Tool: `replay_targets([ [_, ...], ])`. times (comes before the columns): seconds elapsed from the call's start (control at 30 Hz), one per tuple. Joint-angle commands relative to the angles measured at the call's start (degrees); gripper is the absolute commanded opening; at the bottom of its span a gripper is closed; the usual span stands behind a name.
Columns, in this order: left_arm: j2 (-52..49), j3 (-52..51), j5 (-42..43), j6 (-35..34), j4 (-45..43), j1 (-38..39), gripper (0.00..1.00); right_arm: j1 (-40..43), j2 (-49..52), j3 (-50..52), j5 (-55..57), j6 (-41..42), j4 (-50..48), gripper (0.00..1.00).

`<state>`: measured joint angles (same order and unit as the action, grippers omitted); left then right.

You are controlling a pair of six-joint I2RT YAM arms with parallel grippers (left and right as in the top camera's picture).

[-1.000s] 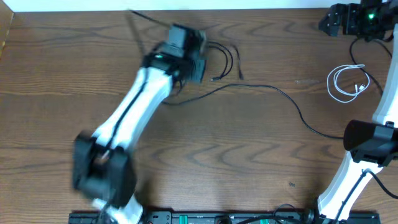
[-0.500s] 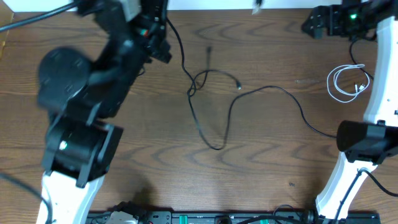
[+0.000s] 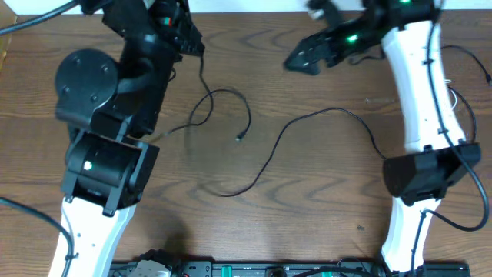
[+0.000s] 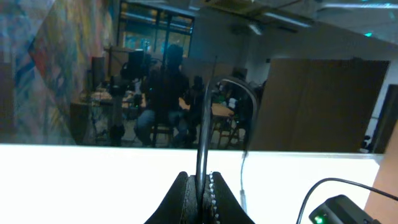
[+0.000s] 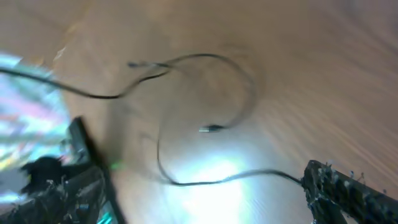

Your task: Untangle cables

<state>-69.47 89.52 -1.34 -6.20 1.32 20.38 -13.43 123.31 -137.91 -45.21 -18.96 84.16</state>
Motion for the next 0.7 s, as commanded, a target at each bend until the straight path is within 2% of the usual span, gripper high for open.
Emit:
replay_targets([
  [0.0, 0.35, -0.02, -7.06, 0.02, -1.84, -0.24, 0.08, -5.77, -1.25, 0.04, -4.92, -2.54, -0.07, 0.99],
  [0.13, 0.37, -0.02, -14.95, 2.64, -5.25, -0.28, 0.08, -10.8, -1.25, 2.27, -4.13, -0.5, -4.24, 0.99],
  [0.2, 0.39, -0.02, -17.42, 4.48, -8.72, -1.55, 0.08, -12.44, -1.25, 5.66, -1.31, 5.35, -9.57, 0.99],
  [0.3, 0.39, -0.02, -20.59, 4.7, -13.57, -4.15, 0.07, -13.33, -1.25, 10.34, 0.31, 9.94, -15.23, 0.99],
  [0.37, 0.39, -0.02, -21.51, 6.43, -17.57, -6.49, 0.08, -13.88, -1.25, 13.42, 0.31, 12.31, -18.67, 0.99],
  [0.47, 0.37, -0.02, -21.51, 12.52, -23.65, -9.88, 0.07, -14.86, -1.25, 17.99, 0.28, 13.81, -22.86, 0.98],
  [0.6, 0.33, -0.02, -21.46, 14.43, -25.0, -11.43, 0.08, -17.42, -1.25, 21.03, 1.05, 13.79, -27.76, 0.98],
  [0.67, 0.33, -0.02, -21.53, 17.51, -26.8, -11.43, 0.08, -19.02, -1.25, 21.88, 4.46, 14.36, -29.57, 0.98],
])
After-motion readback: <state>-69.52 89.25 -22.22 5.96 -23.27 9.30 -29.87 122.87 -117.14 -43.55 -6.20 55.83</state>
